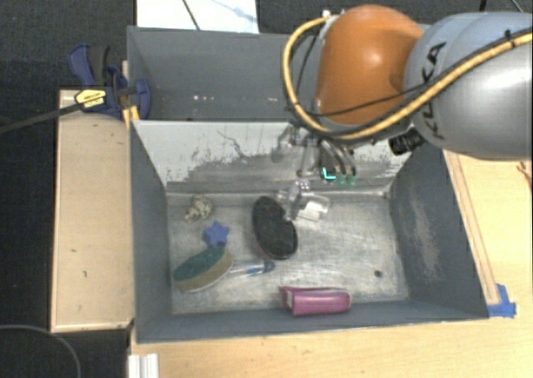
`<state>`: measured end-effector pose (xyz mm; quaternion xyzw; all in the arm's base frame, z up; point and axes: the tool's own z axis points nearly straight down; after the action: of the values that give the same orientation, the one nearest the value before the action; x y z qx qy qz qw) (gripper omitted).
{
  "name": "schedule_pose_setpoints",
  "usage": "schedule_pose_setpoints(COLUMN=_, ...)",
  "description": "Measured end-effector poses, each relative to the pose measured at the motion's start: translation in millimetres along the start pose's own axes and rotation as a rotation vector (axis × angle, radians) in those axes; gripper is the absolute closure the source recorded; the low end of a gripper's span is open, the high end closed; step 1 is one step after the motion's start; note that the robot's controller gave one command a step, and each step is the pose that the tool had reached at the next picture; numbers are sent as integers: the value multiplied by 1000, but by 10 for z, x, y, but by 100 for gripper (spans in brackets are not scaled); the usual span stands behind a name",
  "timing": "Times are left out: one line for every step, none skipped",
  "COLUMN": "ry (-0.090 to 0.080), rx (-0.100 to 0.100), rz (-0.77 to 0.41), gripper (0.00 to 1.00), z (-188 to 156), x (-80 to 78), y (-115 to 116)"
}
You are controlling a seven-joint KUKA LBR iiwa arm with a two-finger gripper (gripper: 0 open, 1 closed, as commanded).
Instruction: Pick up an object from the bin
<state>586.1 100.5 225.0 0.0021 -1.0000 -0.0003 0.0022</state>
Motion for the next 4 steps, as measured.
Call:
schedule_pose_setpoints(ry=-18, rx=0, rz=-435, gripper=0, z=1254, x=341, y=-95)
schedule_pose_setpoints(ry=-14, rx=-3, rz=-431, gripper=100, z=1256, x=351, y=-86)
schedule_pose_setpoints(ry=-29, rx=-4, rz=-403, gripper=100, z=1280, x=322, y=-150)
schedule_pose_setpoints(ry=-27, rx=-6, rz=-397, gripper=100, z=1287, x=327, y=-154)
